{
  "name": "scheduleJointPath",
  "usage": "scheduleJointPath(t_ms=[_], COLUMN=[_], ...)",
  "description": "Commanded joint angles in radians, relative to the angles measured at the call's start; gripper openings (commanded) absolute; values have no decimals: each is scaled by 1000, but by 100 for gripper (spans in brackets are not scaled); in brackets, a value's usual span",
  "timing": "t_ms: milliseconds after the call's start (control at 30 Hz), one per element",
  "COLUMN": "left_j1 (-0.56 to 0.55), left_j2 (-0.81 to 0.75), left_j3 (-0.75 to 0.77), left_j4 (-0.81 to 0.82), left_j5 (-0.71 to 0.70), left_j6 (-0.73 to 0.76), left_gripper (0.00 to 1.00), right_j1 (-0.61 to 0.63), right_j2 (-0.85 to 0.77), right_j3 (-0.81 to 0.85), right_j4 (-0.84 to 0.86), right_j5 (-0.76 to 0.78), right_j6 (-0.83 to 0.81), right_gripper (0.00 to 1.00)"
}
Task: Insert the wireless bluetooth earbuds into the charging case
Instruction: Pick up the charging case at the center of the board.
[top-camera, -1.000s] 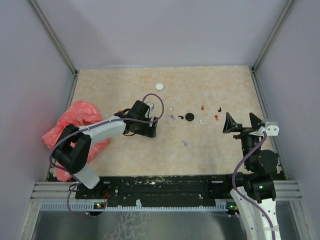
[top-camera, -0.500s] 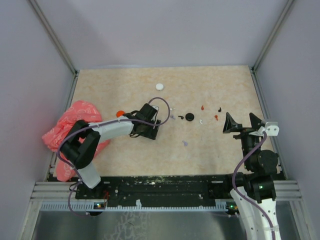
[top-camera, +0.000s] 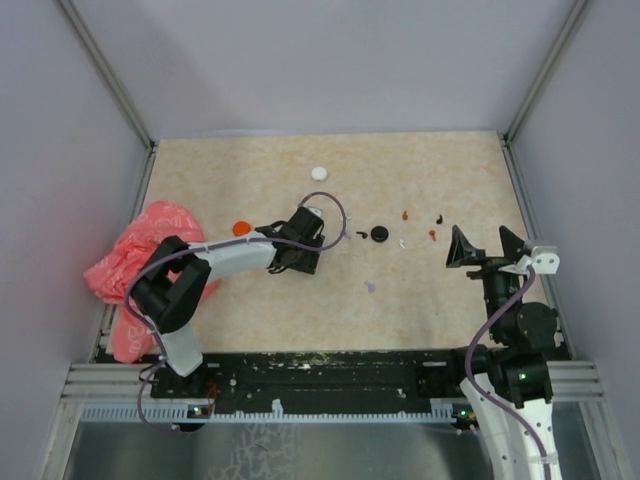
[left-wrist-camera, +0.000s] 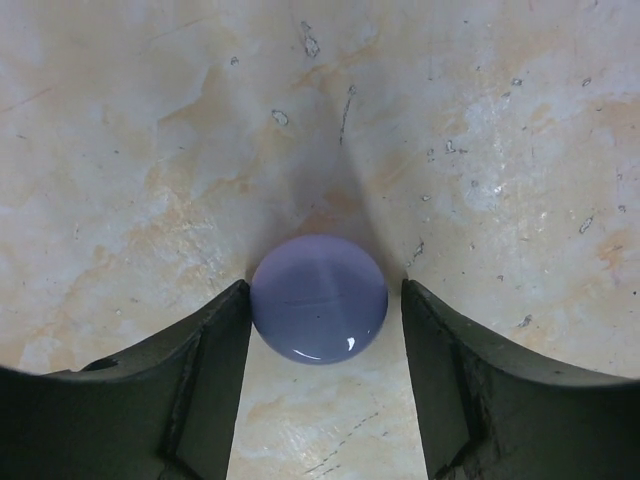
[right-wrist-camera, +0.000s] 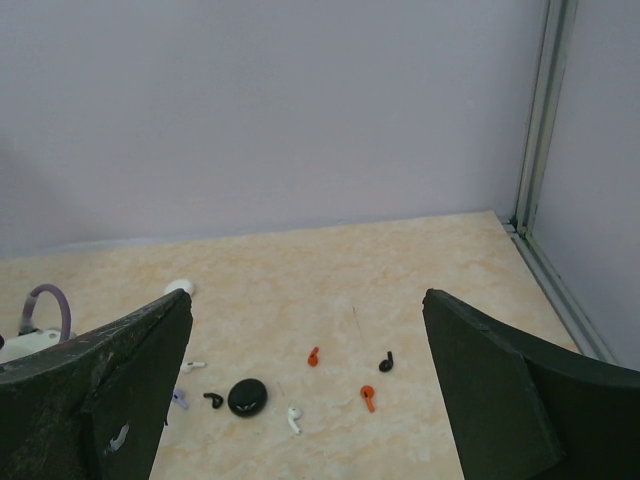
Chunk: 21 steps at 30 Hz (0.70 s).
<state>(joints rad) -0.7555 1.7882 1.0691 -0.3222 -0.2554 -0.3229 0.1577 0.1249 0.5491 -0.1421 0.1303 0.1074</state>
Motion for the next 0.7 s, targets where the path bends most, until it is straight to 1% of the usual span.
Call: scheduleJointPath(t_ms=[0, 267, 400, 533, 667], left_j1=[-11, -16, -17, -19, -24], left_j2=[31, -31, -86, -150, -215], left_j3=[1, -57, -91, -125, -170], left_j4=[-14, -7, 45, 123, 221], left_j5=[-18, -26, -15, -2, 22], left_j6=[-17, -20, 14, 64, 129], left_gripper=[64, 54, 49, 48, 48], right_j1=[14, 14, 14, 14, 14], right_j2=[-14, -10, 16, 89, 198], right_j3=[3, 7, 17, 43, 81], right_j4=[47, 46, 39, 19, -2], right_j5=[4, -3, -17, -62, -153], right_j6=[1, 4, 19, 56, 83], right_gripper=[98, 98, 98, 98, 98])
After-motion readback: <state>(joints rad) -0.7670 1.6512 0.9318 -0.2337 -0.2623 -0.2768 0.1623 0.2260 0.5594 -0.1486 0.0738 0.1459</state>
